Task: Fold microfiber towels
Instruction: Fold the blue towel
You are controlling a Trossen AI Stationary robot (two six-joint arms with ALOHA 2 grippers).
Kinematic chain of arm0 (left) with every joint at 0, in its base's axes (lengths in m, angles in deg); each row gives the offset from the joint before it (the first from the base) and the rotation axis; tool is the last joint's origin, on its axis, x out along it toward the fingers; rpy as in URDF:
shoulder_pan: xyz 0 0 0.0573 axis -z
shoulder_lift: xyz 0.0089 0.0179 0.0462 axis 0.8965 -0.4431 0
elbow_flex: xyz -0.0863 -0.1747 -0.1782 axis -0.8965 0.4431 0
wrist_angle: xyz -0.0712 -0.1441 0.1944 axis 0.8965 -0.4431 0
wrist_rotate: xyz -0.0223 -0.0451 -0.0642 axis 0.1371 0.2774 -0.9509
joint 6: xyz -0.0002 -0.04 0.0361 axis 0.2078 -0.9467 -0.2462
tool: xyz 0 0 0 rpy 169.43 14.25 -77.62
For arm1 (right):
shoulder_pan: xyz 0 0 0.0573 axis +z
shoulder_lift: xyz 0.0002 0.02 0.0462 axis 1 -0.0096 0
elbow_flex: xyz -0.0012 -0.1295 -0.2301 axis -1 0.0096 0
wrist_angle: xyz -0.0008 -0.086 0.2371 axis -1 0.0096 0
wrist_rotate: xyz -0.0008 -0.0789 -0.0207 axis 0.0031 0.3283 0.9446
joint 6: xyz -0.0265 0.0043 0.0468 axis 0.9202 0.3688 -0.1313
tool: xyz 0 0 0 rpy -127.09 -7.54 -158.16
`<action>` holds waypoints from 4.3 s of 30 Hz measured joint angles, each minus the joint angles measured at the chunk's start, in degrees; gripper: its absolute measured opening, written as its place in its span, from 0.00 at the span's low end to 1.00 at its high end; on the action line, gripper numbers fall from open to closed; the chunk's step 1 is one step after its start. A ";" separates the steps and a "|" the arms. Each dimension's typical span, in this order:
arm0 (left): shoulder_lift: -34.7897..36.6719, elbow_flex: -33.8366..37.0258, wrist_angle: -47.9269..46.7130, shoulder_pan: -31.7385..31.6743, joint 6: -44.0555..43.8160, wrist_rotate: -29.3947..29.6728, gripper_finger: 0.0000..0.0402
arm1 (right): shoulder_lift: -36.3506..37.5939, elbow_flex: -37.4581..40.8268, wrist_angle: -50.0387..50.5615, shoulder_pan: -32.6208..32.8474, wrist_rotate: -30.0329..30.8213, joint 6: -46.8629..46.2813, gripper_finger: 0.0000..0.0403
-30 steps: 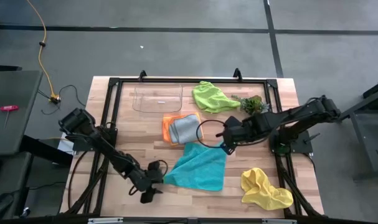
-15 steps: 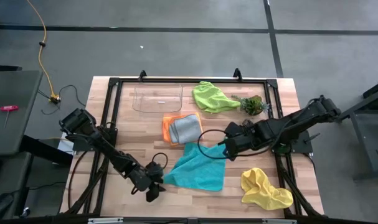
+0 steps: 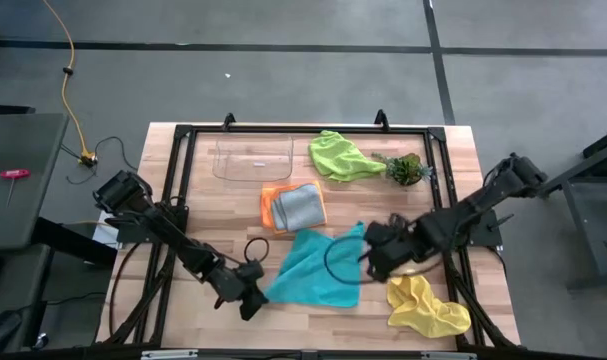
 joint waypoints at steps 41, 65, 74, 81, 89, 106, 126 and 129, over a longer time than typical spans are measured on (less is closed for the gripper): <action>4.14 -0.09 0.35 -6.45 -4.83 -7.63 0.00 | -13.84 6.17 -33.95 10.37 -5.85 33.17 0.56; 4.16 -0.09 -0.02 -6.45 -6.48 -8.01 0.00 | -23.10 6.14 -37.77 10.84 -7.78 40.08 0.56; 4.16 -0.09 -0.02 -6.45 -6.46 -8.03 0.00 | -23.74 6.12 -38.64 10.83 -6.77 39.91 0.46; 4.16 -0.09 -0.02 -6.45 -6.45 -8.35 0.00 | -23.74 6.12 -39.31 10.83 -6.33 39.26 0.25; 5.35 -0.09 -0.23 -6.01 -8.52 -12.90 0.00 | -20.86 6.17 -40.48 10.84 -11.19 30.02 0.03; 27.37 -0.07 -12.29 -8.39 -7.77 -12.14 0.00 | 0.09 6.17 -42.36 7.33 -4.51 24.67 0.00; 50.09 -0.10 -22.00 -16.69 6.97 -2.93 0.00 | 15.76 6.17 -47.27 -0.18 6.33 41.36 0.00; 50.78 -0.11 -23.41 -16.65 10.46 -2.12 0.00 | 15.12 6.17 -46.07 -0.52 3.97 39.82 0.00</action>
